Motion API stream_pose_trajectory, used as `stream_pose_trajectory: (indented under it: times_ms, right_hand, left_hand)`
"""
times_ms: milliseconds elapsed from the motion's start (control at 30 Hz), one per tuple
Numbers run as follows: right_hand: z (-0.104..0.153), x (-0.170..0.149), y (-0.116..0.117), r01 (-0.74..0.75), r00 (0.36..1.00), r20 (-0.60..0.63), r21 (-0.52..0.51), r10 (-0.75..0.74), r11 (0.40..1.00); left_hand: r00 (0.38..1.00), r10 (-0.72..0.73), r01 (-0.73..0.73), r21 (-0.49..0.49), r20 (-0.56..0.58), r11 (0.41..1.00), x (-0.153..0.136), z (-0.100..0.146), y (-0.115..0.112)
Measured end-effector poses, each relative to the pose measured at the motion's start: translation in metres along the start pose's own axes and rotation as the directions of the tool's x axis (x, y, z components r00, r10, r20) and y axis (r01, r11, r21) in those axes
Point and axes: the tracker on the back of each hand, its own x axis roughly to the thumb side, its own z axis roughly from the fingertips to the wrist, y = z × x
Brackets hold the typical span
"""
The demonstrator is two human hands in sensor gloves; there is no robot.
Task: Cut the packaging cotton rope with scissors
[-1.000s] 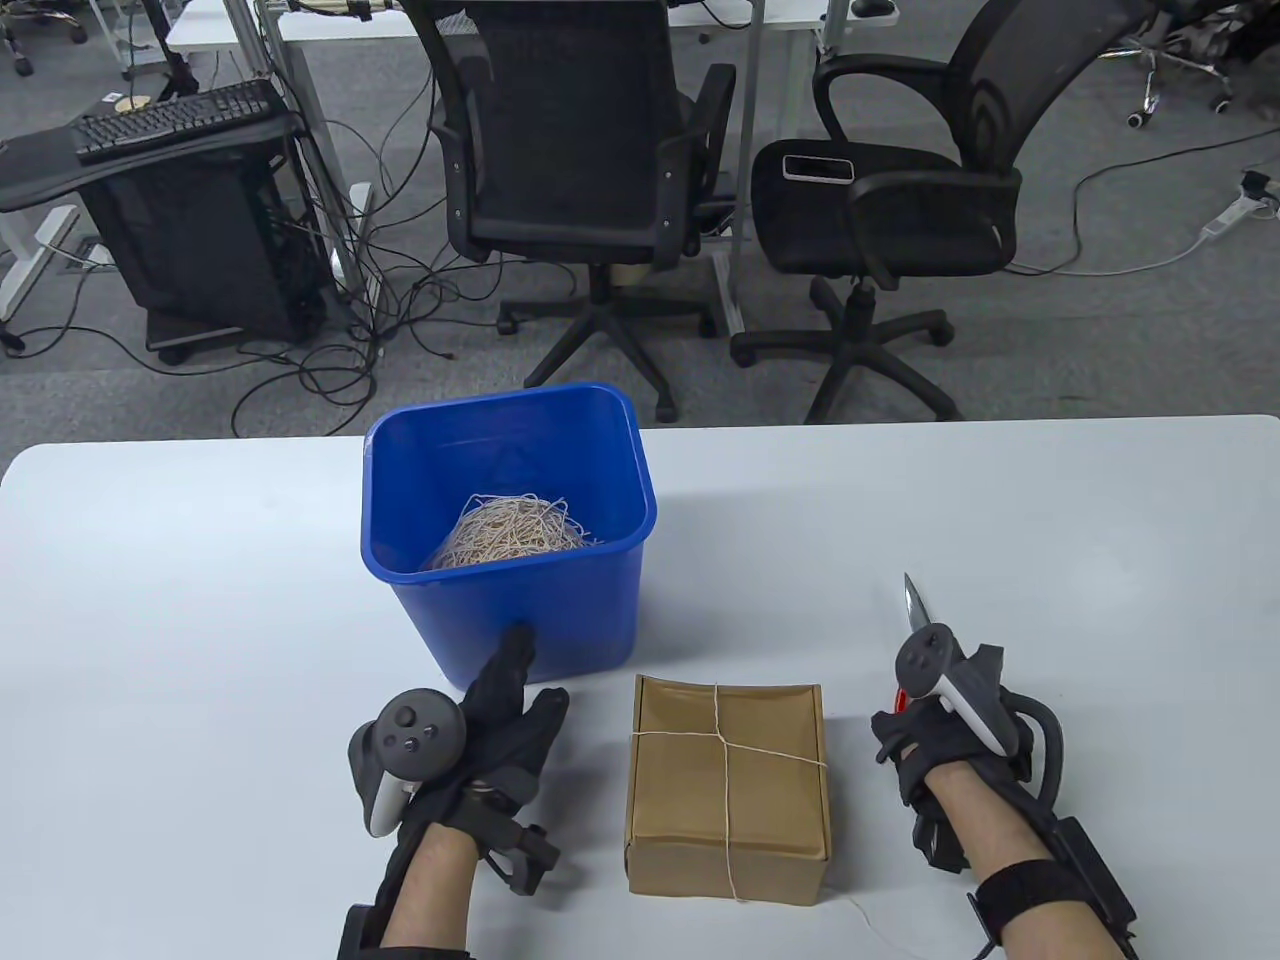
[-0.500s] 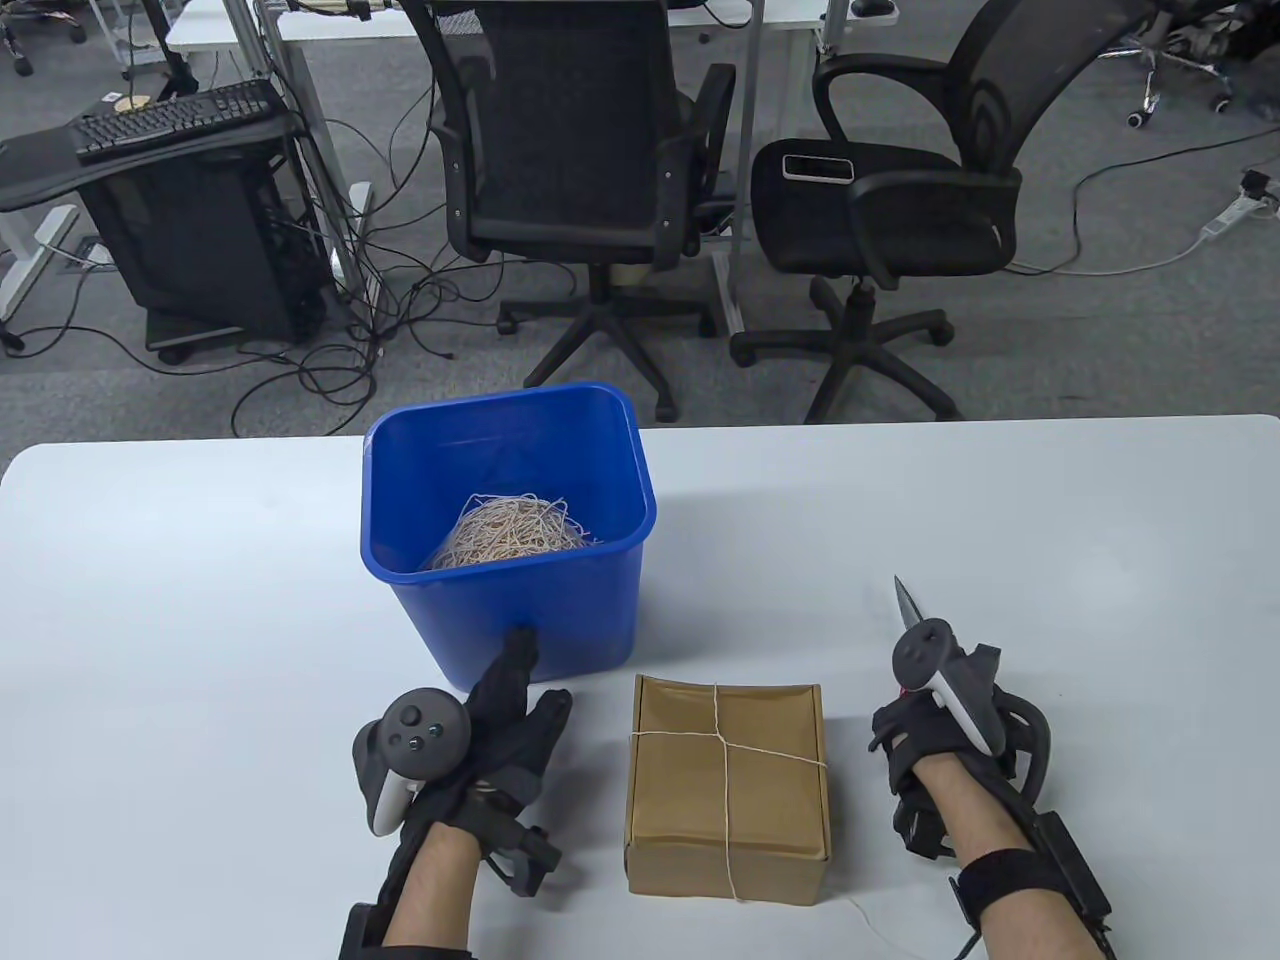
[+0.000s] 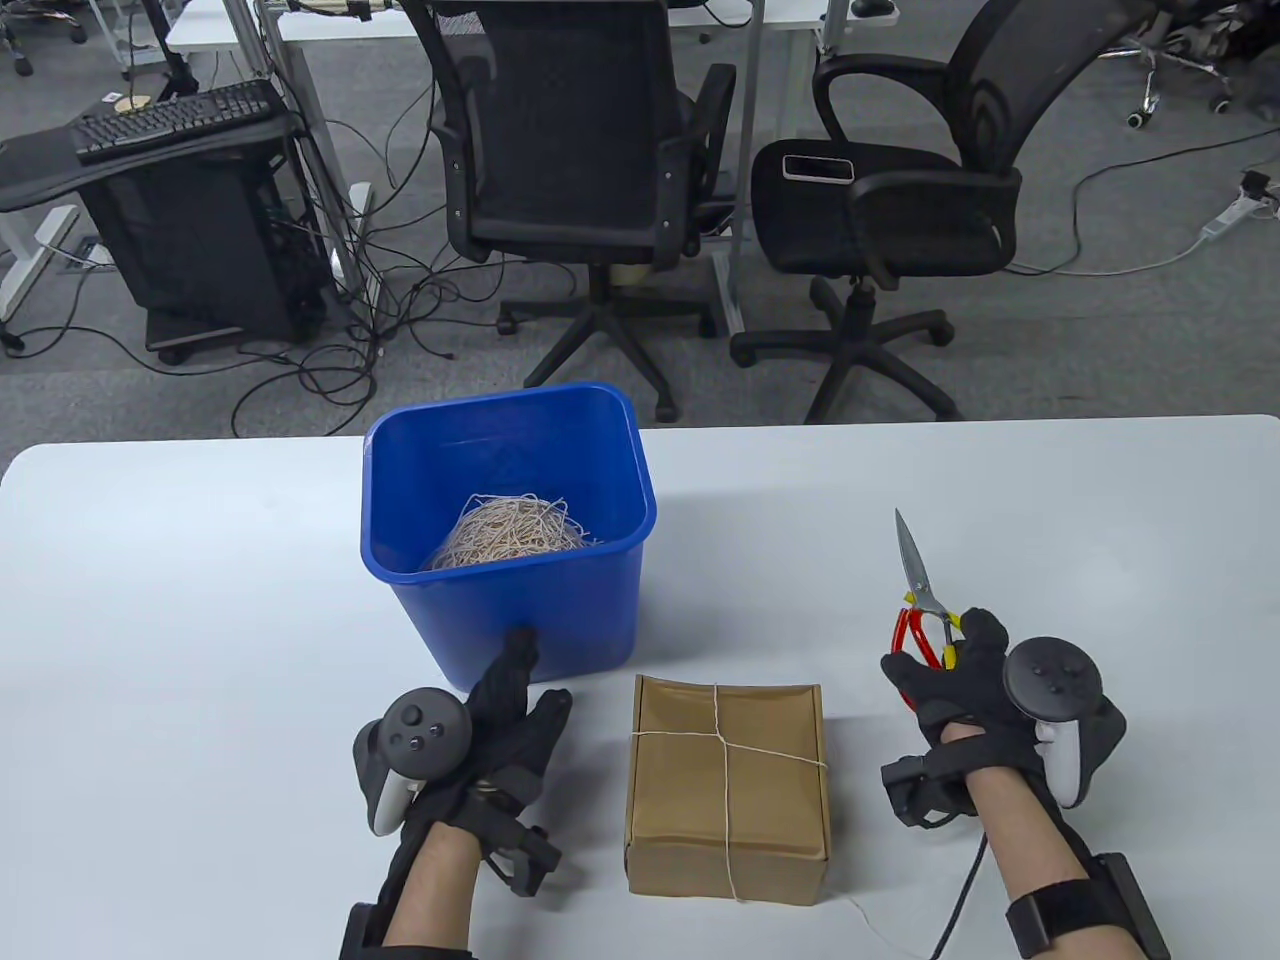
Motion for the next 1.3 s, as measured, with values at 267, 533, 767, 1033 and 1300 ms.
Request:
stream_pose_trajectory:
  times_ms: [267, 533, 767, 1033, 1300]
  right_hand:
    - [0.010, -0.002, 0.006, 0.377, 0.921, 0.059, 0.109, -0.385, 0.920]
    - [0.020, 0.000, 0.006, 0.282, 0.935, 0.168, 0.180, -0.312, 0.943]
    - [0.028, 0.003, 0.008, 0.255, 0.930, 0.129, 0.444, -0.344, 0.859]
    - [0.026, 0.025, 0.001, -0.017, 0.992, 0.102, 0.681, -0.071, 0.732]
    - [0.016, 0.064, 0.010, -0.280, 0.941, 0.126, 0.811, 0.315, 0.514]
  left_hand:
    - [1.000, 0.003, -0.003, 0.006, 0.001, 1.000, 0.001, 0.001, 0.000]
    - [1.000, -0.003, 0.003, 0.004, 0.008, 1.000, 0.001, 0.001, 0.000]
    - [1.000, 0.002, -0.002, -0.012, 0.013, 1.000, 0.002, 0.002, -0.002]
    - [0.997, -0.020, 0.028, -0.112, 0.077, 0.993, 0.019, 0.000, -0.019]
    - [0.991, -0.080, 0.105, -0.262, 0.104, 0.959, 0.029, -0.002, -0.041]
